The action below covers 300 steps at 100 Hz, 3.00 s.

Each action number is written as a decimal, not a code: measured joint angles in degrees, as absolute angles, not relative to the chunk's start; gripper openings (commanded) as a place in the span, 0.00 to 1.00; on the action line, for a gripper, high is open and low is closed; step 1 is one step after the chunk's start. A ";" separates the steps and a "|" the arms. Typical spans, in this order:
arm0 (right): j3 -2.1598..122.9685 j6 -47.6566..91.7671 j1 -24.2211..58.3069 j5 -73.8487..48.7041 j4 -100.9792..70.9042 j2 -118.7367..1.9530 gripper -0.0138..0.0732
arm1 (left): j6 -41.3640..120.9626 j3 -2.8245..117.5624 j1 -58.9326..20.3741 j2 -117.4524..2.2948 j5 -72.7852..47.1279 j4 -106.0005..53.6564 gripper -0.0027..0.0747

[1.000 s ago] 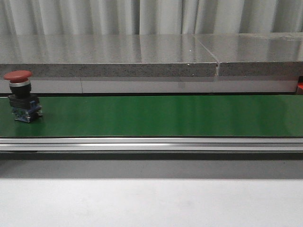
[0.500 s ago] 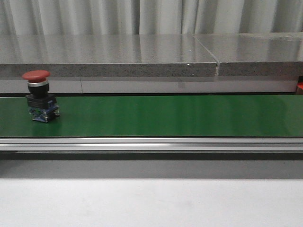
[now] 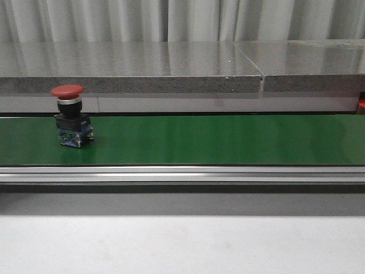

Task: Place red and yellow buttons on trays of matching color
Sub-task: 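Move the left gripper over a yellow-capped button and grasp it, then lower the yellow button onto the green belt and open the left gripper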

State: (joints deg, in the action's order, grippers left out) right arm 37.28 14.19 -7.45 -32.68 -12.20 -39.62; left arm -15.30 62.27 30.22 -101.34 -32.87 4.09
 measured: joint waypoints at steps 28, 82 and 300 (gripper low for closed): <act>37.28 14.19 -7.45 -32.68 -12.20 -39.62 0.08 | -15.30 62.27 30.22 -100.10 -34.93 4.05 0.01; 37.28 14.19 -7.45 -32.68 -12.20 -39.62 0.08 | -14.31 62.27 18.69 -80.13 -38.60 3.94 0.01; 37.28 14.19 -7.45 -32.77 -12.20 -39.62 0.08 | -3.66 60.38 -8.14 -70.53 -32.00 -1.52 0.88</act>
